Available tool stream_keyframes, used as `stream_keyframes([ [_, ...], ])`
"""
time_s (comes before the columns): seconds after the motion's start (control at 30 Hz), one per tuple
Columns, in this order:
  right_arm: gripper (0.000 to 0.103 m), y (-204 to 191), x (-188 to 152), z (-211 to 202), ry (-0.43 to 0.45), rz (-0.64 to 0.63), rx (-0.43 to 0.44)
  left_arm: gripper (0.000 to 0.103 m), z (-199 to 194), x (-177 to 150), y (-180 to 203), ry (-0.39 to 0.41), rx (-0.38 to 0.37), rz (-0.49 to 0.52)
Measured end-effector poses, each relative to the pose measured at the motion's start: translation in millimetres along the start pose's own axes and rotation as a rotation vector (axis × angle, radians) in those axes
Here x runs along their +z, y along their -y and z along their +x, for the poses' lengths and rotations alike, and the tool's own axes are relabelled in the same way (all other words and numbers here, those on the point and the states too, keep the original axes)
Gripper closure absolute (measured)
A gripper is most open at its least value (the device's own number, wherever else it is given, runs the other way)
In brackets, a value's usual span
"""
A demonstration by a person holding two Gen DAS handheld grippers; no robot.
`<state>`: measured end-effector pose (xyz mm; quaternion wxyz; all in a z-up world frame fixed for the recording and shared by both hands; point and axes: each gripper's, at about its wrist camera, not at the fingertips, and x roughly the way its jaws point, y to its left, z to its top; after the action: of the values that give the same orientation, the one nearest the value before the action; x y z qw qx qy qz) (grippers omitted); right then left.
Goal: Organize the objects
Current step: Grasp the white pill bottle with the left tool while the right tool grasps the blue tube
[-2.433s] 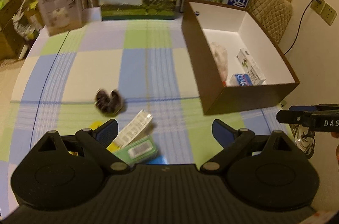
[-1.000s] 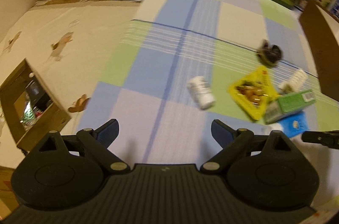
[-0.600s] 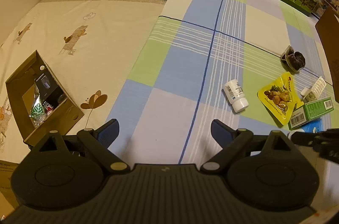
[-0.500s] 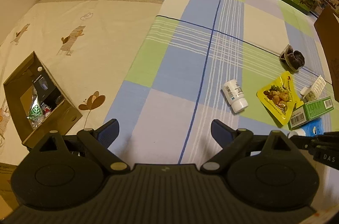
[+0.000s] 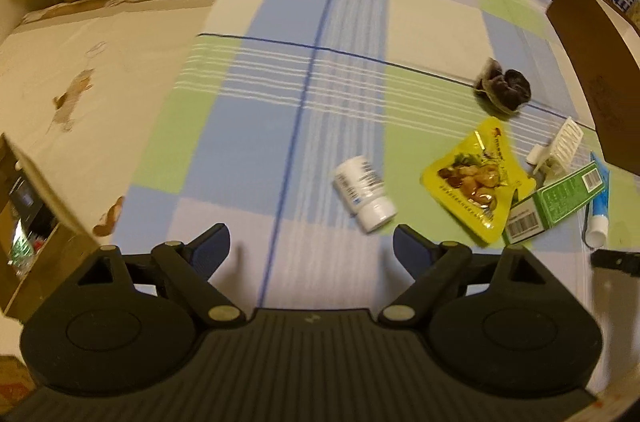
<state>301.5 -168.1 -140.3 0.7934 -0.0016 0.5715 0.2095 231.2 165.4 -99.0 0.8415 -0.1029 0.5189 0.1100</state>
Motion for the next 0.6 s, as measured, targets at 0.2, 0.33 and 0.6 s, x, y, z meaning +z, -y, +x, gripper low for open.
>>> stream_keyframes([
  [0.2,0.103,43,4,-17,0.037,0.147,-0.038,0.026,16,14,13,0.007,-0.022,0.016],
  [0.33,0.102,56,7,-24,0.055,0.211,-0.051,0.042,29,23,20,-0.002,-0.018,0.033],
  [0.6,0.058,42,17,-25,0.116,0.287,0.049,0.08,41,24,21,-0.01,-0.016,0.061],
])
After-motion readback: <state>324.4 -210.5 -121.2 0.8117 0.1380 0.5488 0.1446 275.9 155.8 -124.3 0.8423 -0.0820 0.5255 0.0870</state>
